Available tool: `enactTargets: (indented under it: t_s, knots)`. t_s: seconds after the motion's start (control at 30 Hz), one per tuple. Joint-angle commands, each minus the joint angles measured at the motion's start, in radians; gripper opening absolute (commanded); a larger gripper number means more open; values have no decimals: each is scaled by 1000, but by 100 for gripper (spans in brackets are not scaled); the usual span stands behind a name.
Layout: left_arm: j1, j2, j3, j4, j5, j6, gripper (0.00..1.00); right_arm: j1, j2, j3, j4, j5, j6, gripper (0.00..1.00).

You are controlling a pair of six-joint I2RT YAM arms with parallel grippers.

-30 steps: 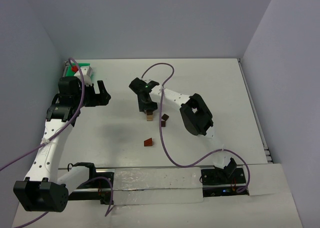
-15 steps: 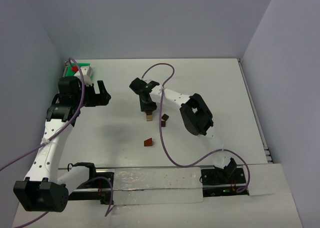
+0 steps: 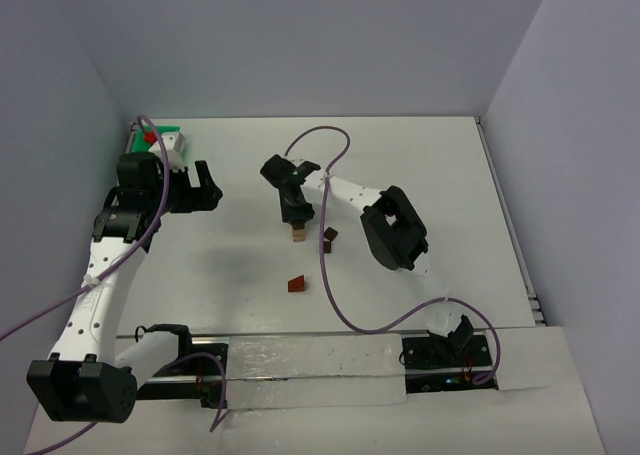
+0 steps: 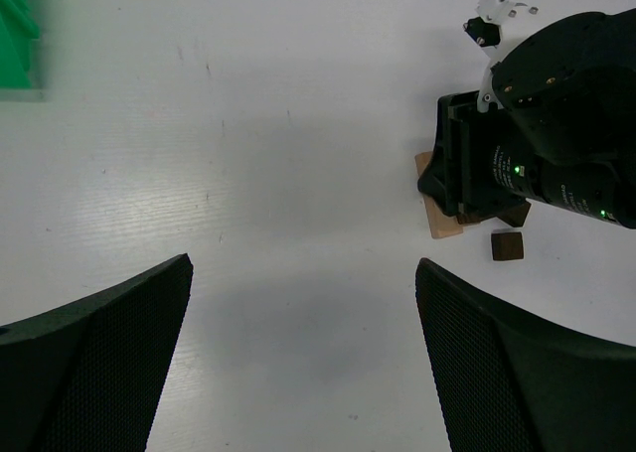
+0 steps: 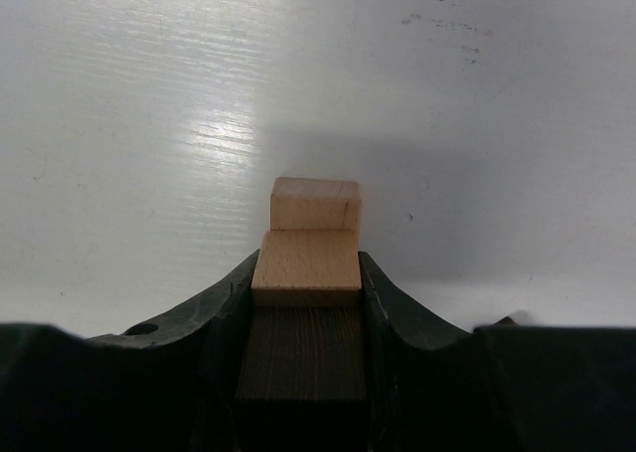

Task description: Build the wood block tower

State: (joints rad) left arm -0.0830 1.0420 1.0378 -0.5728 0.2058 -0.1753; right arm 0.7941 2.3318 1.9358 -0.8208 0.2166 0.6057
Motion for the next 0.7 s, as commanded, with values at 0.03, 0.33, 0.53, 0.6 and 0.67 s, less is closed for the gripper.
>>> enactTargets:
  t_s: [0.03,0.33,0.53,0.6,0.67]
  knots:
    - [10,-1,3,37,15,4,99,-27,24,-45,12,-23,-24,0]
    - [12,-1,1,38,15,3,99,-46,34,-13,-10,18,-65,0]
    - [12,-2,-1,37,15,7,99,-47,48,4,-28,62,-94,0]
    - [12,-2,-1,37,17,7,99,-45,53,11,-37,69,-107,0]
    - [14,-2,-1,39,17,7,99,-45,58,16,-43,80,-121,0]
